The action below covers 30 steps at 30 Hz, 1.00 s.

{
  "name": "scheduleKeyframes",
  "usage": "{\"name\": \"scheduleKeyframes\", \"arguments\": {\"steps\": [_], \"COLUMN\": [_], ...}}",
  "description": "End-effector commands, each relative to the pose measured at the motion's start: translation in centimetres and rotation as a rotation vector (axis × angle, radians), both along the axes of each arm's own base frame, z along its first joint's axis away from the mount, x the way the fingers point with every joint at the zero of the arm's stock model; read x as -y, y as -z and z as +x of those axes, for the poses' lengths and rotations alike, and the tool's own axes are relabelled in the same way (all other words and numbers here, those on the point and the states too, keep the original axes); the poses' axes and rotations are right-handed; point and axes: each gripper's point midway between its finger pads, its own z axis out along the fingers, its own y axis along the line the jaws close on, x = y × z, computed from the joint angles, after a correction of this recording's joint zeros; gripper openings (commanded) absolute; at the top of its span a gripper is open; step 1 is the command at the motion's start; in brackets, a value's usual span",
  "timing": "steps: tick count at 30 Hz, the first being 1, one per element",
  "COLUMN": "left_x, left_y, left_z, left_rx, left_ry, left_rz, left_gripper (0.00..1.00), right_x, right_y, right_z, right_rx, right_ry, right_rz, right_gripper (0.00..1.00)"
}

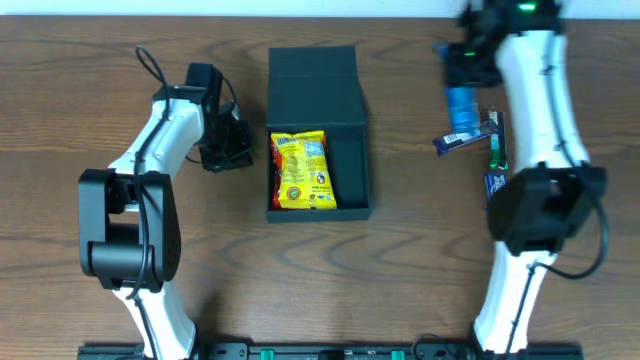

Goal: Pack container
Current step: 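Carry the blue bar into the box beside the yellow bag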

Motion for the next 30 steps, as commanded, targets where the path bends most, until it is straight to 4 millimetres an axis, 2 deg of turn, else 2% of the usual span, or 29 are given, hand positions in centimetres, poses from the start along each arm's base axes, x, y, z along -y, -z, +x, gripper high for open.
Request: {"name": "scheduleKeyframes", "arguments": {"steps": [1,2,6,10,13,17,20,24,30], "left_x": [-1.0,-1.2,-1.8,-2.0,-2.2,-2.2,-2.2,-2.2,-2.2], "left_y": [-1.4,-1.4,-1.4,-1.4,-1.4,-1.3,-1.3,-1.3,-1.3], "left_z": [1.0,1.0,1.1,1.2,1.2,1.1,1.1,1.0,0.8], "left_rx": [0.056,0.057,0.057,0.064,0.066,0.07,0.07,0.069,0.068], "left_ry": [0.016,0.016,0.002,0.013,0.013,0.031,0.038,0.045,0.065], "left_rz": [0.011,0.012,0.012,0.014,0.014,0.015,0.015,0.016,0.017], "left_gripper": [0.06,0.06,0.06,0.06,0.06,0.06,0.06,0.06,0.06], "right_x": [-6.4,-8.4,-13.9,-17.2,-19.2,-19.9,-19.5,-18.5,-18.5], "right_y": [-1.4,-1.4,-1.1,-0.4,1.1,3.7,5.5,6.8,8.5], "right_z": [-1.0,-1.5,-3.6,-5.6,-7.4,-9.6,-10.5,-10.5,-10.5], "right_rx": [0.011,0.003,-0.031,-0.069,-0.116,-0.173,-0.198,-0.195,-0.192], "right_ry": [-0.046,-0.068,-0.074,-0.01,0.02,0.043,0.064,0.096,0.113], "right_rz": [0.093,0.118,0.153,0.157,0.146,0.079,0.035,-0.016,-0.013], "right_gripper": [0.17,0.17,0.17,0.13,0.11,0.12,0.12,0.12,0.16]}}
